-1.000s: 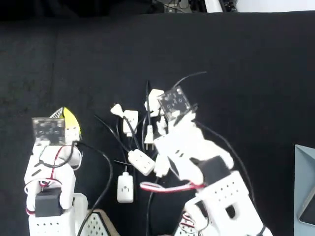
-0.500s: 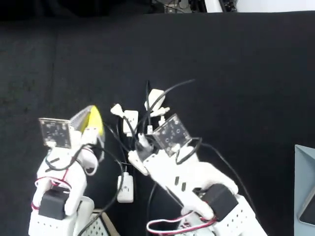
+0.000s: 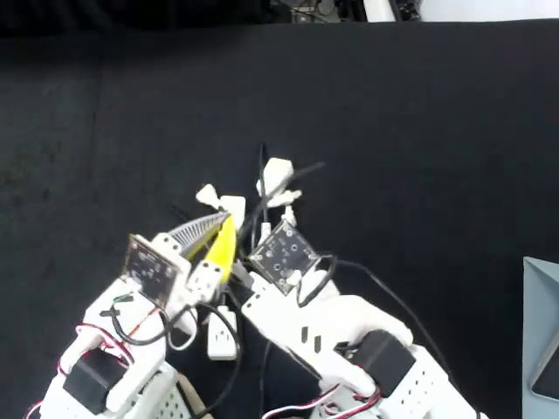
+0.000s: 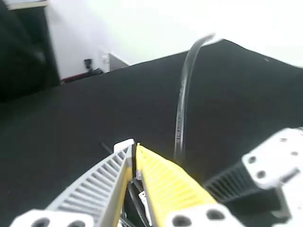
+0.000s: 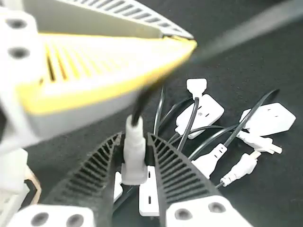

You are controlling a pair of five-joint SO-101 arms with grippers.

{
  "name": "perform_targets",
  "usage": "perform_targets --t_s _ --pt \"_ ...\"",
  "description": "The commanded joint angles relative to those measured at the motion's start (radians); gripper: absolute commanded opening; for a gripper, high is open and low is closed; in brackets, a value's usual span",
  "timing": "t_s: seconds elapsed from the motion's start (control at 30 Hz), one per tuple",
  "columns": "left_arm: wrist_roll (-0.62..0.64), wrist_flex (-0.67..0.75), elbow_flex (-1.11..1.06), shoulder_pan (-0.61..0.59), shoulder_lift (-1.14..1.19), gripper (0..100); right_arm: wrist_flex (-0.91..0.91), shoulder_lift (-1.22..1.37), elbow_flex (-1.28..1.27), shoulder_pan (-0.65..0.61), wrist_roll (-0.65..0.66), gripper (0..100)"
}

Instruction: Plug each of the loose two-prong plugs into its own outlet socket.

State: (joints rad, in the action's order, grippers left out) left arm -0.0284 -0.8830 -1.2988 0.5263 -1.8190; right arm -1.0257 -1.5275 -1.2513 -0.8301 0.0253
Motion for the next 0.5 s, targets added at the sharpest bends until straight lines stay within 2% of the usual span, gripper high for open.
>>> perform_targets --t_s 0.0,0.27,0.47 --pt "-0.046 -0.003 0.050 0.051 -0.002 3 0.015 -0.005 0.008 -0.012 0.000 1.1" --pt "-0.186 -0.127 0.087 0.163 -0.002 3 0.011 -0.004 0.004 -0.011 0.000 1.1" --pt "-0.213 -0.153 0.097 0.151 -0.003 3 0.011 -0.004 0.004 -0.008 0.000 1.1"
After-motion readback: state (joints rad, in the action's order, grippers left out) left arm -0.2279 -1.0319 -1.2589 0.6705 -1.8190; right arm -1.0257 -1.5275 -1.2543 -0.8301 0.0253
